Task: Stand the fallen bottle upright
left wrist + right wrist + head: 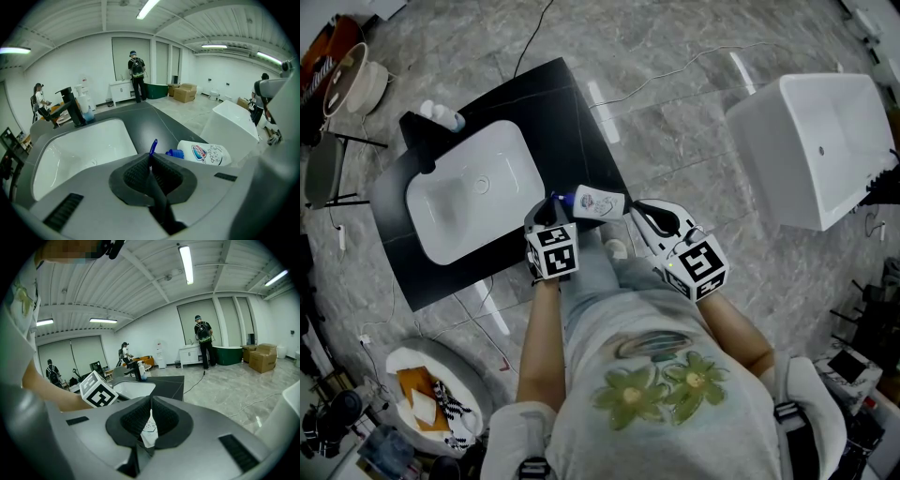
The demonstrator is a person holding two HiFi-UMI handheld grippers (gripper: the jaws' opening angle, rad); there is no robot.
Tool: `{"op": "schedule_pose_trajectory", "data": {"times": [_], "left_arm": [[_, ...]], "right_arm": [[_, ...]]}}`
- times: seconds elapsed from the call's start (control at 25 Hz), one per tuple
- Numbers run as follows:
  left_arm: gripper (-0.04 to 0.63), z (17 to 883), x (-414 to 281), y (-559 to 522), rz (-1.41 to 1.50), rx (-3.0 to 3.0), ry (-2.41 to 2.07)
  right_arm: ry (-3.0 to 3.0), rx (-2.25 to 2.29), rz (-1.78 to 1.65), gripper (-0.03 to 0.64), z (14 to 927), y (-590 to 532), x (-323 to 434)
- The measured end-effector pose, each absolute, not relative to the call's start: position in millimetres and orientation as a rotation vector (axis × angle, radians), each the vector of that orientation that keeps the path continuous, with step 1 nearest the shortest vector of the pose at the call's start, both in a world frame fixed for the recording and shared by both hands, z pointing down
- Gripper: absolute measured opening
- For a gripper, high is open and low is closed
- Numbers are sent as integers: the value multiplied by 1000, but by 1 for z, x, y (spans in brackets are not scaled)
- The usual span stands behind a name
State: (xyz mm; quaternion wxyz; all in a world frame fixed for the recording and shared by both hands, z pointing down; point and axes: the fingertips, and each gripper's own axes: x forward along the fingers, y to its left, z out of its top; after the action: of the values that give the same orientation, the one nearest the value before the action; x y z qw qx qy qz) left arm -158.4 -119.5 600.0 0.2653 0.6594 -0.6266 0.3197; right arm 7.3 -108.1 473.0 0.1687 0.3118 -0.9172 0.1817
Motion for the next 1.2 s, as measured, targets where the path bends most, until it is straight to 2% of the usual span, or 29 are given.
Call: {"op": "schedule_pose_trajectory", "data": {"times": [1.2], "left_arm": [[32, 542, -132, -128, 999, 1951, -1779]], "right_arm": [[-2615, 893, 502, 44, 470, -105, 16]]}}
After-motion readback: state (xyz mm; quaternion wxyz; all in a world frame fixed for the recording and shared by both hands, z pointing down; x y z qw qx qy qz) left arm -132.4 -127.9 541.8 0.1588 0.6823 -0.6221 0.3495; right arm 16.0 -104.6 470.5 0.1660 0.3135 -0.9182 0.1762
